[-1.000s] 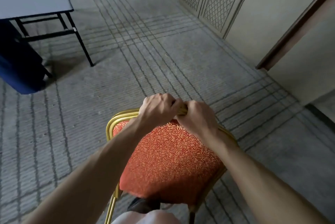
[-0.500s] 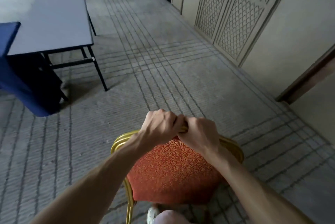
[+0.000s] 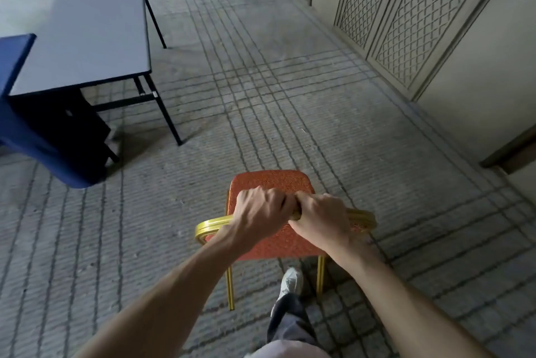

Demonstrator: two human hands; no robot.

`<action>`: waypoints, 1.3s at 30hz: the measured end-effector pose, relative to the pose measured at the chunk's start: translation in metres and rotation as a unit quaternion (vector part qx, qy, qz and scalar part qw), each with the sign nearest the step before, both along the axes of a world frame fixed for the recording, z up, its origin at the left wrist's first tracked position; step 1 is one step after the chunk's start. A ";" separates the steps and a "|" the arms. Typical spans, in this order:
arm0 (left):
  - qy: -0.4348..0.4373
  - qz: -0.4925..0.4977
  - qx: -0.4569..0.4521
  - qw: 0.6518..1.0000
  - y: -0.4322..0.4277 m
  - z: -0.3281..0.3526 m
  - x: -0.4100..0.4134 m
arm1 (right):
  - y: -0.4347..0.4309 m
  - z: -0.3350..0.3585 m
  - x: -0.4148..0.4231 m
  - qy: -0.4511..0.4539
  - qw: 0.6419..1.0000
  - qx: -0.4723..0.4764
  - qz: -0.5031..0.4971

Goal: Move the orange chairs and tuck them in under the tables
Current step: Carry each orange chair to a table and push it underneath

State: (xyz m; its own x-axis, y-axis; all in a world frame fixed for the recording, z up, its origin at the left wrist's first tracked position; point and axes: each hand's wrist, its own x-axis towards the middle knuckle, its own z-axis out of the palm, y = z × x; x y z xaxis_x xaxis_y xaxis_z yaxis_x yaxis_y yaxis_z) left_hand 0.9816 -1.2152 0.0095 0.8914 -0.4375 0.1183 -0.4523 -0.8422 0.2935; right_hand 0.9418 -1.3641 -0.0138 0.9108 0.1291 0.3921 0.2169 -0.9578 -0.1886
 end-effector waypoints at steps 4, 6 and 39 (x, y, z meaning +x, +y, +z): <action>-0.009 0.079 -0.035 0.996 -0.026 0.004 0.053 | -0.029 0.000 0.072 0.006 0.999 0.038 0.016; -0.033 0.098 -0.053 0.993 -0.034 0.007 0.085 | -0.040 0.008 0.112 0.001 0.998 0.052 0.027; 0.031 0.215 -0.081 0.973 -0.110 0.005 0.615 | -0.107 0.030 0.651 0.226 0.972 0.060 0.037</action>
State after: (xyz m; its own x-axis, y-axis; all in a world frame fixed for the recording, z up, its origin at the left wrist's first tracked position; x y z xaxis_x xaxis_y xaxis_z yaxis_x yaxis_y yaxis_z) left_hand 1.5968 -1.3252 0.0144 0.9955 -0.0032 0.0946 -0.0459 -0.8903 0.4531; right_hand 1.5924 -1.4716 0.0162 0.9834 0.1789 -0.0290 0.1538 -0.9084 -0.3889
